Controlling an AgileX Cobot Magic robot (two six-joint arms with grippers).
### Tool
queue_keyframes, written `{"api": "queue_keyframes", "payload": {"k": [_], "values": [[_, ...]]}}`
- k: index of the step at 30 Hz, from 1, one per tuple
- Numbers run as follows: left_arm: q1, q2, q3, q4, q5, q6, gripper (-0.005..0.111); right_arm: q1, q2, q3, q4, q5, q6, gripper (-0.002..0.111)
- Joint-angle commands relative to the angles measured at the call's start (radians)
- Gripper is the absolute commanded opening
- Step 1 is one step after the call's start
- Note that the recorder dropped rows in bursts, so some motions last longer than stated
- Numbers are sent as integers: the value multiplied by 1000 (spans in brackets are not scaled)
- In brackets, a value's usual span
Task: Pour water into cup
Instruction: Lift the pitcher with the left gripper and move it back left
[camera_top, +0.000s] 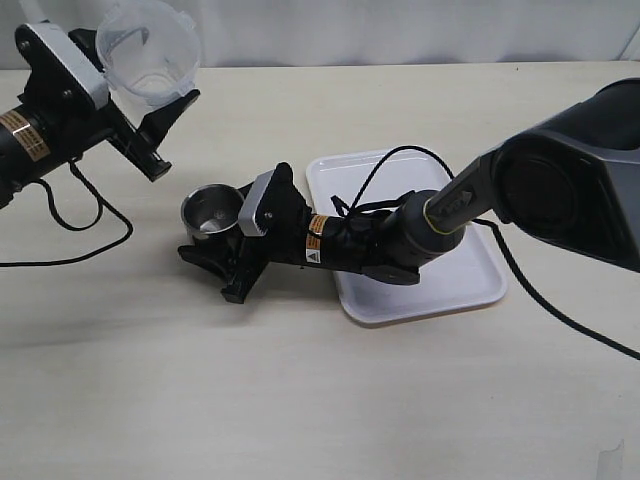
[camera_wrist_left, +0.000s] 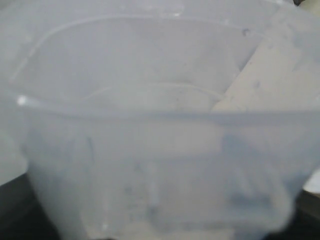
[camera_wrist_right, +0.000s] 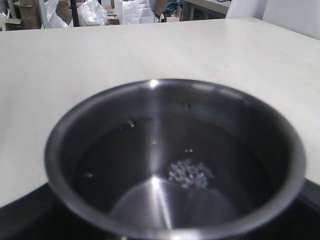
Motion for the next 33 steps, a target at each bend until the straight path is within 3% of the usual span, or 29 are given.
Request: {"api": "queue_keyframes", "payload": {"k": [1,18,20,24,28,32,33], "values": [[-8,-4,-7,50,11,-64,0,-3,0,0,-12,42,-17,54],[-8,-4,-7,50,-48,-75,0,-3,0,0,-12,42,-17,54],[-8,-4,-7,5,-47,-80,0,-3,0,0,-12,42,-17,54],[-8,-4,-7,-223,-12,-221,0,-3,0,0,-12,42,-17,54],[-8,-4,-25,-492,102,-234,0,-3,0,0,-12,42,-17,54],[-8,1,-151,-517,430,-237,0,-3,0,0,-12,42,-17,54],[-8,10,-163,-517,443,-256,0,-3,0,0,-12,42,-17,54]]}}
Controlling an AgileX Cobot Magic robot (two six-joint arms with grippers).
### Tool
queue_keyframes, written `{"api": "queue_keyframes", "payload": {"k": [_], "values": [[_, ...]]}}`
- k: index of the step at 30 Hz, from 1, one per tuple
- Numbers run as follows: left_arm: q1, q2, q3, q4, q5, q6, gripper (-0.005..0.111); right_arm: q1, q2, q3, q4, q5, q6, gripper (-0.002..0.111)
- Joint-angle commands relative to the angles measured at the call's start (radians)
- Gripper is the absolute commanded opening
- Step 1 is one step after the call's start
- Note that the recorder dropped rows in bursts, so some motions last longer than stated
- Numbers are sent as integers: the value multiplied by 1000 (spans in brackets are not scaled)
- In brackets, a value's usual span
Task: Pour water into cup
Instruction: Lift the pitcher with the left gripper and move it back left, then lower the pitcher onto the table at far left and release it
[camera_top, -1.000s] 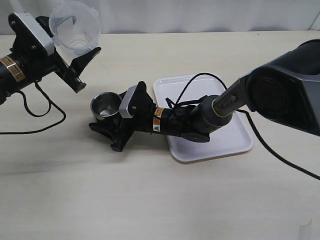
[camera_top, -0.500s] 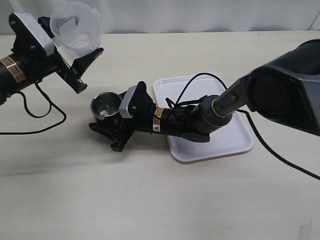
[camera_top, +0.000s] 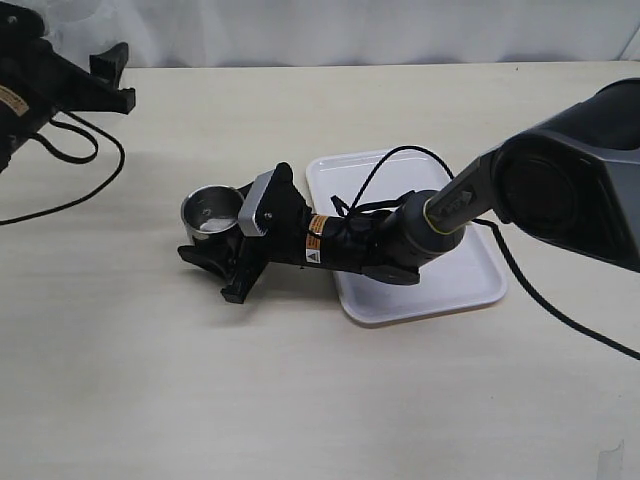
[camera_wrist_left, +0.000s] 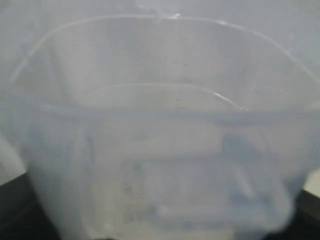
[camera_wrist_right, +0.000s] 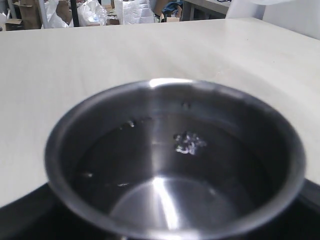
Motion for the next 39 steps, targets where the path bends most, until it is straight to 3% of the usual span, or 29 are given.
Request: {"api": "queue_keyframes", "payload": {"k": [1,8,18,28,39], "values": [[-8,30,-69,-45,120,-62,0,-3,0,0,-12,42,-17,54],[22,154,-69,-115,-40,-142,0,-3,0,0,-12,42,-17,54],[144,220,-69,-115,-80,-190,0,-3,0,0,-12,42,-17,54],[154,324,-69,-76,-235,-156,0,-3,0,0,-12,42,-15,54],[154,332,-69,-76,-241,-156,0,-3,0,0,-12,42,-15,54]]}}
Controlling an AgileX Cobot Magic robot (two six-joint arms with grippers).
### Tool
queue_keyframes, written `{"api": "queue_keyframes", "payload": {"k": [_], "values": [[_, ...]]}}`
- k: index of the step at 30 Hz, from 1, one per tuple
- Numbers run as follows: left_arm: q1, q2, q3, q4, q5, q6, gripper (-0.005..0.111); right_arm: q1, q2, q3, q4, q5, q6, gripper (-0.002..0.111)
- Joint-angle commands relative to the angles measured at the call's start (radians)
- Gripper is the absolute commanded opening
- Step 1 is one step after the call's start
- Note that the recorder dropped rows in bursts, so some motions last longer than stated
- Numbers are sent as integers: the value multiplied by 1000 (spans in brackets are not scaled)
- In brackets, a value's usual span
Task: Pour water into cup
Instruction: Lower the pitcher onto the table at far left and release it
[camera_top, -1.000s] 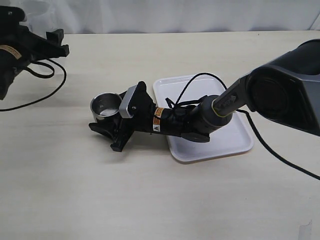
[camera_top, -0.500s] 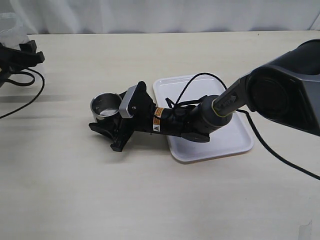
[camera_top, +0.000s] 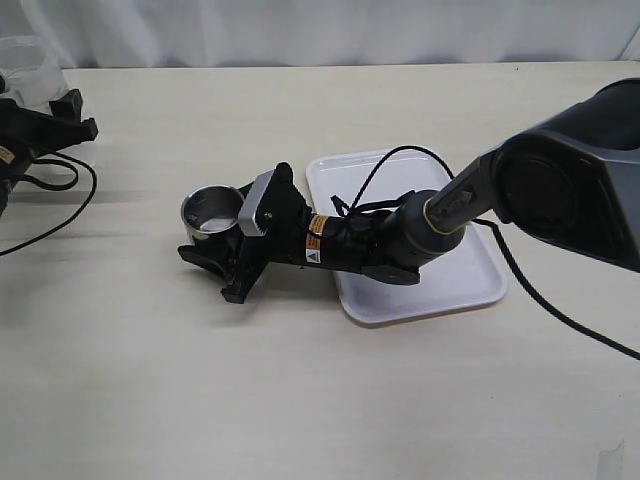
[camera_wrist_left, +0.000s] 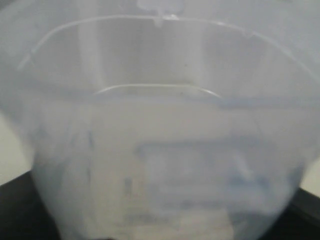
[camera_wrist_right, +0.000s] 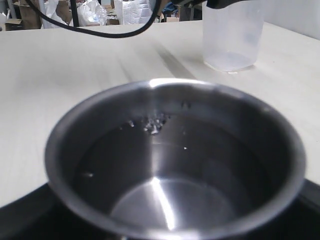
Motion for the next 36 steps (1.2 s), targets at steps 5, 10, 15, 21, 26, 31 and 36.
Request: {"api": "queue_keyframes", "payload": {"k": [5,10,15,21,26,31,36], "values": [[1,5,-5,18,-12,1,0,-3,0,0,-12,42,-17,54],[1,5,-5,20,-16,1,0,-3,0,0,-12,42,-17,54],[1,5,-5,20,-18,1,6,-3,0,0,-12,42,-17,54],[1,5,-5,20,-18,1,40,-3,0,0,-12,42,-17,54],[1,7,-5,18,-10,1,73,-3,0,0,-12,42,-17,54],[1,7,-5,19,9,1,79,-3,0,0,-12,42,-17,54],[1,7,-5,19,60,1,79,-3,0,0,-12,42,-17,54]]}}
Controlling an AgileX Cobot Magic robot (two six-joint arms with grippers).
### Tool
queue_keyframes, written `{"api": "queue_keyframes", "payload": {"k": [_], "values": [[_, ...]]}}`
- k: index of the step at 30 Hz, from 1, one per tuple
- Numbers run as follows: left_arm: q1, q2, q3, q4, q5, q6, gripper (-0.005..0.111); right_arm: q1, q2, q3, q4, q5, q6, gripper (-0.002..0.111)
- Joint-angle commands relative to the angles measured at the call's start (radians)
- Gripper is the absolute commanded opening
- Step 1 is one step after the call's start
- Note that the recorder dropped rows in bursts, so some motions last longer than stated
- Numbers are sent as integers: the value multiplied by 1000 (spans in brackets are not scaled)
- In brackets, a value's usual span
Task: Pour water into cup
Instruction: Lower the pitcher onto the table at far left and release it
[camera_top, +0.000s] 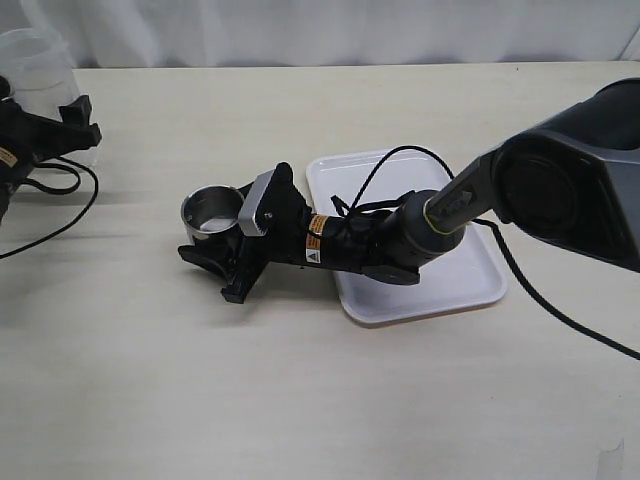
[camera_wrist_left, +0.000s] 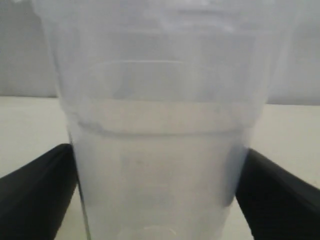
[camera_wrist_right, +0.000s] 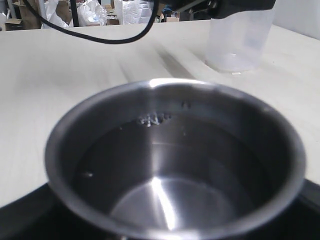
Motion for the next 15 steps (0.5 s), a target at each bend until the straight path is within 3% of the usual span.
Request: {"api": "queue_keyframes", "payload": {"k": [1,8,15], "values": [[1,0,-5,1,29,-6,79,-3,0,0,-12,42,-17,54],[1,0,-5,1,25,-23,80,-3,0,0,-12,42,-17,54],[1,0,-5,-1,23,-23,95,-3,0,0,-12,42,-17,54]]}}
